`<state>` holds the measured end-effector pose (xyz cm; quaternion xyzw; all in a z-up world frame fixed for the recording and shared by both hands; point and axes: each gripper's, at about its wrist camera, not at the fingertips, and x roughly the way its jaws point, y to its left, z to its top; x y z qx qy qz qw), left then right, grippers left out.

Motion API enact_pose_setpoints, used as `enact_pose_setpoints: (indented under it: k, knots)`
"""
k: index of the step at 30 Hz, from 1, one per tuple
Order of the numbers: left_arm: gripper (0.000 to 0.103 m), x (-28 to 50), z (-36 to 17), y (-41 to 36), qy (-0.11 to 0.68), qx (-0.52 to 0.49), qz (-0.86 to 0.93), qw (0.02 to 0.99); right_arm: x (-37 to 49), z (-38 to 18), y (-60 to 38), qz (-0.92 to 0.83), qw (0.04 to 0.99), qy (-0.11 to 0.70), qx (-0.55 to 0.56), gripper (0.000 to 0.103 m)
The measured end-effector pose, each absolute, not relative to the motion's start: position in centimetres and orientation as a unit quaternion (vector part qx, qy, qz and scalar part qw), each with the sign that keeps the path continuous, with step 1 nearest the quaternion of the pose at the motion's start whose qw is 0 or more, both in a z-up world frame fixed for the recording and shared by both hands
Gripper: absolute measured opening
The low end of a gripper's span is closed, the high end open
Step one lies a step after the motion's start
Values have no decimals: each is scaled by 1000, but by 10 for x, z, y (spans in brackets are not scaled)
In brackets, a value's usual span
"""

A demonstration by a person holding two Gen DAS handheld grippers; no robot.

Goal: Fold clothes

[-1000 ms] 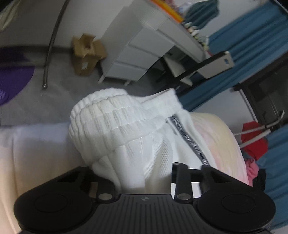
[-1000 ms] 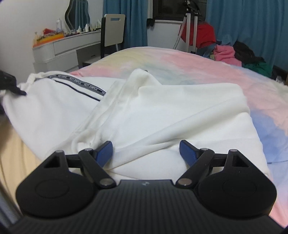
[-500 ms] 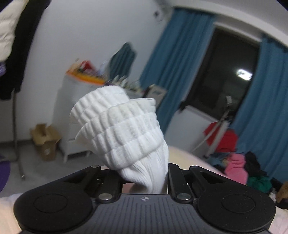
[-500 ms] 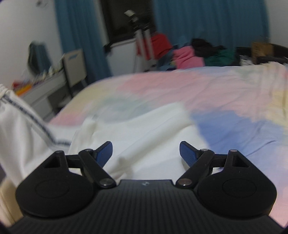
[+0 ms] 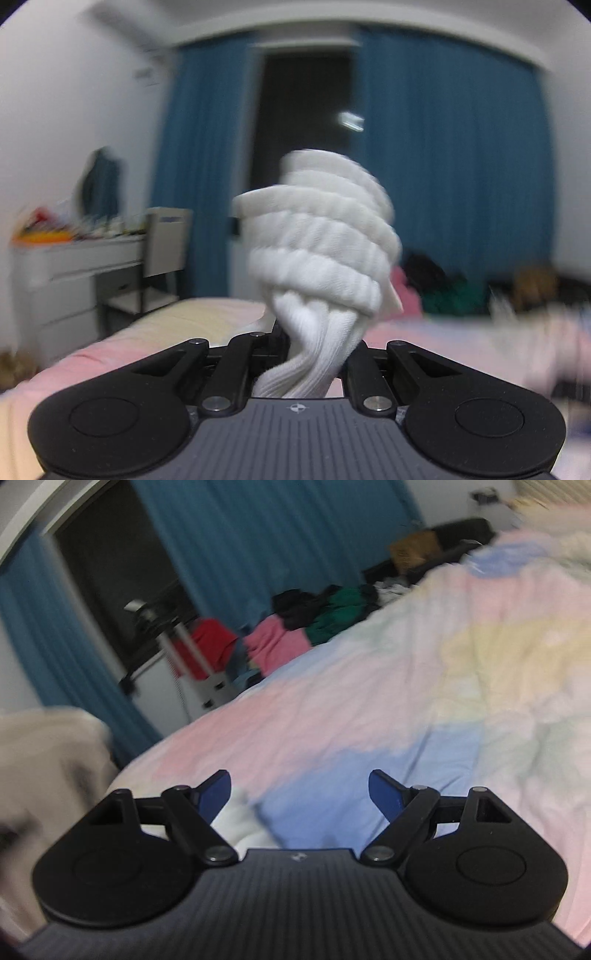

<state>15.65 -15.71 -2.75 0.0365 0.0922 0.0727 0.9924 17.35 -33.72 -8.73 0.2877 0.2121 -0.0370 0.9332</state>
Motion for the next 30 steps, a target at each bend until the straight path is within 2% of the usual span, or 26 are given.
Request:
enact_pose_setpoints:
  k: [3, 6, 9, 10, 11, 13, 18, 22, 27, 30]
  knots:
    - [12, 172, -76, -193, 153, 98, 36, 983, 176, -96, -351, -46, 922, 214, 320, 84]
    - [13, 177, -98, -204, 164, 130, 29, 978, 180, -103, -356, -40, 913, 218, 343, 84]
    - [25, 181, -98, -203, 169, 148, 25, 974, 184, -107, -355, -21, 910, 221, 350, 84]
    - [43, 183, -96, -203, 177, 159, 27, 971, 186, -108, -355, -13, 909, 221, 353, 84]
    - [69, 185, -95, -203, 185, 169, 29, 968, 188, -110, -355, -3, 906, 222, 359, 84]
    - [93, 184, -95, -188, 208, 174, 18, 962, 191, -113, -355, 24, 896, 224, 384, 84]
    - [98, 171, -93, -149, 254, 183, -16, 950, 195, -123, -355, 67, 855, 236, 458, 85]
    - [101, 153, -87, -119, 279, 182, -37, 942, 192, -119, -345, 90, 851, 242, 457, 86]
    - [103, 109, -74, -91, 248, 204, -24, 947, 186, -110, -327, 83, 864, 268, 419, 86]
    - [102, 93, -69, -71, 249, 175, -4, 952, 174, -108, -322, 50, 865, 272, 419, 86]
